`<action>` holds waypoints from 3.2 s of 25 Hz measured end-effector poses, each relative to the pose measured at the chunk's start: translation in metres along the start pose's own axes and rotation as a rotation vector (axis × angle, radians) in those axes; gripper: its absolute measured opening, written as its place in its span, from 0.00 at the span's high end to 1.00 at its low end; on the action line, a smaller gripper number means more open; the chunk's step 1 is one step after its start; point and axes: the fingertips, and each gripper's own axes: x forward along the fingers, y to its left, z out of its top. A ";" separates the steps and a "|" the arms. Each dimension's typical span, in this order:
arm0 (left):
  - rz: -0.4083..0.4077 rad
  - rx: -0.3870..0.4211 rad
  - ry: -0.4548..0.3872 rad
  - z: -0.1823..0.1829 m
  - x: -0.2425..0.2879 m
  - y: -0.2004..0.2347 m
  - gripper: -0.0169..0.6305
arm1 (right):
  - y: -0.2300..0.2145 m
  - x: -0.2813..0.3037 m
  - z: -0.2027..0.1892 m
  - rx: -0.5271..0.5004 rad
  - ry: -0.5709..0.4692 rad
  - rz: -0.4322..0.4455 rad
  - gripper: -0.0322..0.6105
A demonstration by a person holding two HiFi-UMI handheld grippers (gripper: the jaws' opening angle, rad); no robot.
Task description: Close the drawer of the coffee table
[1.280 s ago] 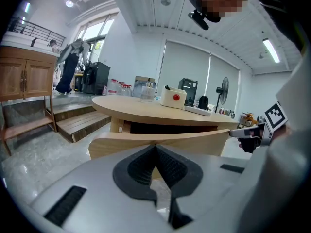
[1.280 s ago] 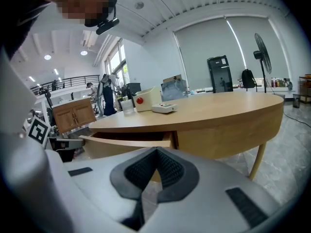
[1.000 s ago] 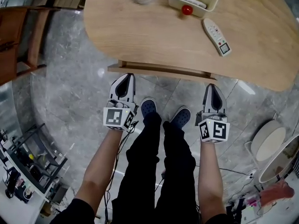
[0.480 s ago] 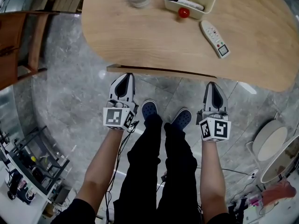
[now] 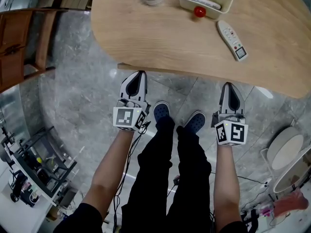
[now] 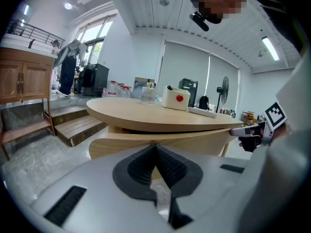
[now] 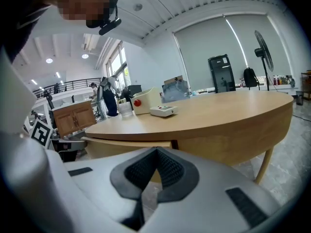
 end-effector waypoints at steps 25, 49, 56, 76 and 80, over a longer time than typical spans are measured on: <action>-0.001 0.003 -0.024 0.010 0.021 0.006 0.94 | -0.004 0.021 0.008 0.025 -0.037 0.046 0.91; 0.005 -0.013 0.010 0.012 0.028 0.004 0.94 | -0.011 0.029 0.006 0.114 0.016 0.032 0.91; -0.001 -0.026 0.057 0.012 -0.002 -0.013 0.94 | -0.011 -0.007 0.009 0.147 0.063 0.004 0.91; -0.122 0.015 -0.030 0.269 -0.127 -0.092 0.94 | 0.085 -0.133 0.268 0.082 -0.015 0.075 0.91; -0.133 0.034 -0.054 0.313 -0.152 -0.101 0.94 | 0.104 -0.160 0.312 0.055 -0.035 0.098 0.91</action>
